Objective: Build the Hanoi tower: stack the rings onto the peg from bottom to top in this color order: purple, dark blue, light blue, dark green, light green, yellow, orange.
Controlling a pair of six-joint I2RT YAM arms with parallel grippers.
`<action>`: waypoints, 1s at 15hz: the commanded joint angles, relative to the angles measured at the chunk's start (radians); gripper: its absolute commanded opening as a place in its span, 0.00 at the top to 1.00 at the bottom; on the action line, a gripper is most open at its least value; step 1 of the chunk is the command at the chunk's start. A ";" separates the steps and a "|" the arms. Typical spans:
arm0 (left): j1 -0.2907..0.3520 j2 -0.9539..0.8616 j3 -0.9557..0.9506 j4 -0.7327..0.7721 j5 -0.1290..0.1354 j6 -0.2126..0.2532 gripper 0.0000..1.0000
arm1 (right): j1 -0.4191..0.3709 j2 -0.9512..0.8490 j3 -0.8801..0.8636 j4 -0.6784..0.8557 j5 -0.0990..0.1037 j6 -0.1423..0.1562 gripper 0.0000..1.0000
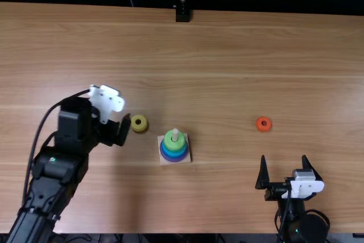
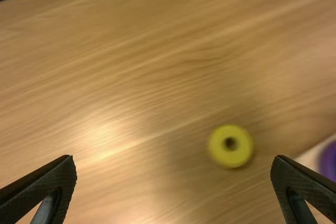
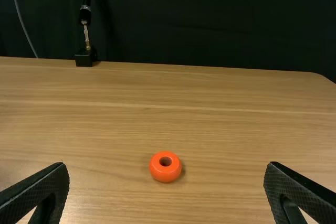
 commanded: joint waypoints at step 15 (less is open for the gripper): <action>-0.121 0.562 0.405 -0.291 -0.114 -0.116 0.00 | -0.011 -0.013 -0.012 -0.012 0.010 0.008 0.00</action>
